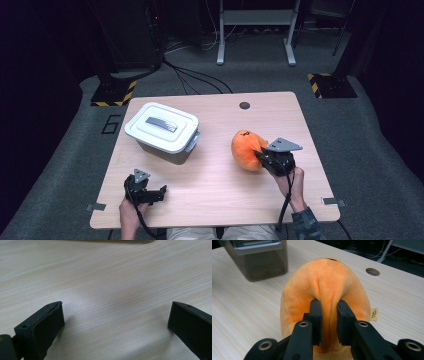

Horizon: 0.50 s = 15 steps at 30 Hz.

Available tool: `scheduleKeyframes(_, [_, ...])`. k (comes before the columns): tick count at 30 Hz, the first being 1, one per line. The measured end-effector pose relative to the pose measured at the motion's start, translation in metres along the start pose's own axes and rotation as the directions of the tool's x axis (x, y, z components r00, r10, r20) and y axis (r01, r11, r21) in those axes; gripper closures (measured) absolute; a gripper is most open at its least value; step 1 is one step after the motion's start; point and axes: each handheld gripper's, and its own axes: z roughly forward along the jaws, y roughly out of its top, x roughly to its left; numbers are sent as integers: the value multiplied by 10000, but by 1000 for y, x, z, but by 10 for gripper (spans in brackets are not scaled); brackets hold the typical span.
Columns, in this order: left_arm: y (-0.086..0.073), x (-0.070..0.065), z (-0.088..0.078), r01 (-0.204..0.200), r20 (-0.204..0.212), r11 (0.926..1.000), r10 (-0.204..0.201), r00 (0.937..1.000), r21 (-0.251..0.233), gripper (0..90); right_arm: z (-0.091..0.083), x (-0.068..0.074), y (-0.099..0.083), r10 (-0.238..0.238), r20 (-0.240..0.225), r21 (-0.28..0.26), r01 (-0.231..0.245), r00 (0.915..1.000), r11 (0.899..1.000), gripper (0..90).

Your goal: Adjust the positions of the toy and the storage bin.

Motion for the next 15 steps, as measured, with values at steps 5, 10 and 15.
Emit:
scheduleKeyframes(5, [0,0,0,-1,-2,10000,1,10000,15,2,-4,-9,-3,49,379,-46,-47,9993,10000,771])
scheduleKeyframes(10, [0,0,0,-5,-3,10000,5,10000,18,2,-8,-19,-7,221,845,-90,-214,9962,9997,773])
scheduleKeyframes(15, [0,0,0,2,-24,10000,-2,10000,-18,2,-10,-28,-9,361,1057,-89,-353,9937,9993,773])
